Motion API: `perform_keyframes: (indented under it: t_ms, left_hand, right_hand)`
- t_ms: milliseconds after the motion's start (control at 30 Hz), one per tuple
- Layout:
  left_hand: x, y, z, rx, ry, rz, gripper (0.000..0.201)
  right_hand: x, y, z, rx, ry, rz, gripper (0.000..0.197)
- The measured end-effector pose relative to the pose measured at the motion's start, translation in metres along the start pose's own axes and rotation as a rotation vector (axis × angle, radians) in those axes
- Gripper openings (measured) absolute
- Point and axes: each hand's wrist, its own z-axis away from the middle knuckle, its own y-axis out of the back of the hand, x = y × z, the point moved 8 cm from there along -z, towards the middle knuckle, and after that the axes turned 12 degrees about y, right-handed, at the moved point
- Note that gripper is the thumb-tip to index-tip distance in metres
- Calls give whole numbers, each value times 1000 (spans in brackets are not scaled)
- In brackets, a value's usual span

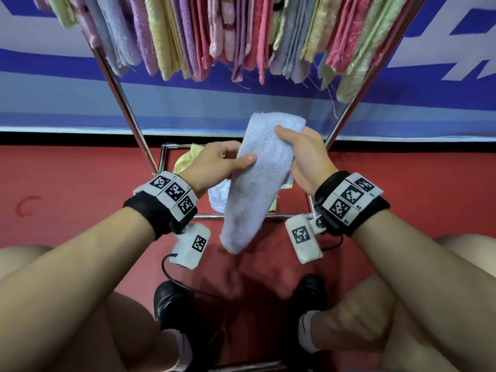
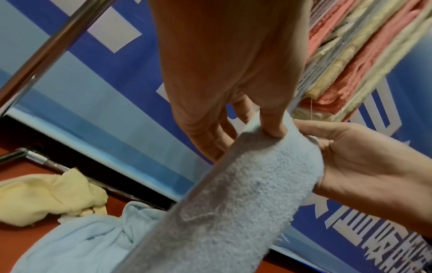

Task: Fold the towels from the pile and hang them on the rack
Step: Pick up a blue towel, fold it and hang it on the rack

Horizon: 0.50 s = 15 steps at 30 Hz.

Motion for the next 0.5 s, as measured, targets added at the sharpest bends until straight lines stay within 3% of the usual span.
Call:
perform_keyframes:
  t_ms: [267,500]
  left_hand:
    - [0,-6,3,-21,60,68,37]
    - [2,-2,3,-5,6,-72,20]
  right_hand:
    - [0,-3,-3,-65,-53,-3,28]
    - [-6,-7,-4,-129,9,53,34]
